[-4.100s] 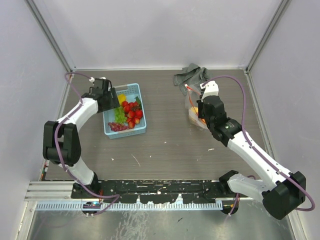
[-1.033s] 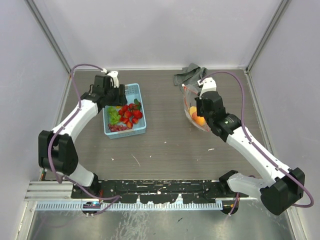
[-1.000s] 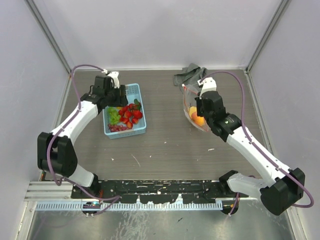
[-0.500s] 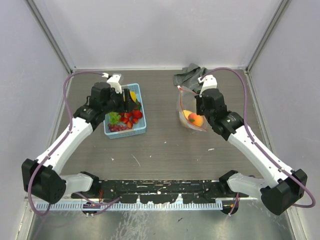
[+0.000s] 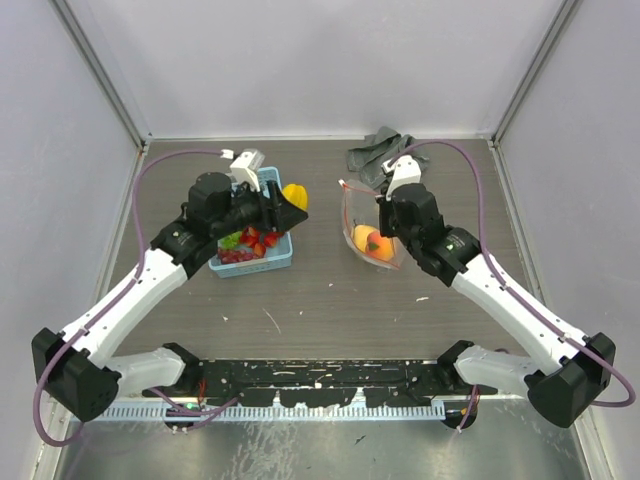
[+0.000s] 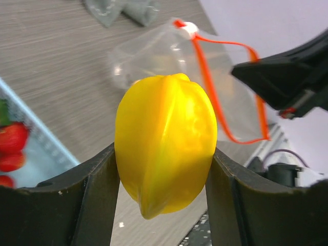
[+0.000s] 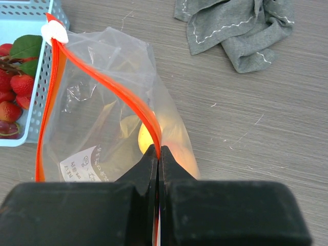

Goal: Place the food in the zip-top bag and seal the zipper
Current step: Pick up the fake fruit from the bin, then place the fake fruit in the zipper food storage bag.

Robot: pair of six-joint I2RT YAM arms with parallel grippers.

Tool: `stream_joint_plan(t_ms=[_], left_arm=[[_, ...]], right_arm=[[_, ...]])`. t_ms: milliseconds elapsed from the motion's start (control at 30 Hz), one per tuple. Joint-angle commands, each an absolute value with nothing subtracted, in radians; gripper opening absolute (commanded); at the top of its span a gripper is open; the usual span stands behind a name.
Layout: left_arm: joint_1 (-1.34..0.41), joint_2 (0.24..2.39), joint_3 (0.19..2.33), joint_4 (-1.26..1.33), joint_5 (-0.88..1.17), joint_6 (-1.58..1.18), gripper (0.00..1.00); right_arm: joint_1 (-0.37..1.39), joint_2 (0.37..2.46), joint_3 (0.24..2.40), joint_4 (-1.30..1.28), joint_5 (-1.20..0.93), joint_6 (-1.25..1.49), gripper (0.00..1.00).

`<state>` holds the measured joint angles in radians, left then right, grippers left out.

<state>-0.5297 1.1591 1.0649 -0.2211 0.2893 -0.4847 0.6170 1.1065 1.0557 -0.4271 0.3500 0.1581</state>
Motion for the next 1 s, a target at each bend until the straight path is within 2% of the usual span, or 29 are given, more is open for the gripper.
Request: stream_joint_plan(t_ms=[0,267,667,967], left_arm=[[-0.611,1.149,1.082,-0.067,0.329,-0.59,0.18],[-0.707,1.219,1.099,0.055,0.263,-0.763,0.18],[-0.827,1.37,1.168,0.033,0.133,-0.911,0.1],[-0.846,1.285,1.087,0.104,0.087,-0.983,0.07]], right_arm=[[0.657,1.103,1.092,-0.355,0.39,0.199,0.01],[0.73,1.097,1.069,-0.308,0.442,0.243,0.0],[0.791,1.106,1.043,-0.272,0.538,0.27,0.0],[0.796,1.096,1.005,-0.246,0.578,0.279,0.0]])
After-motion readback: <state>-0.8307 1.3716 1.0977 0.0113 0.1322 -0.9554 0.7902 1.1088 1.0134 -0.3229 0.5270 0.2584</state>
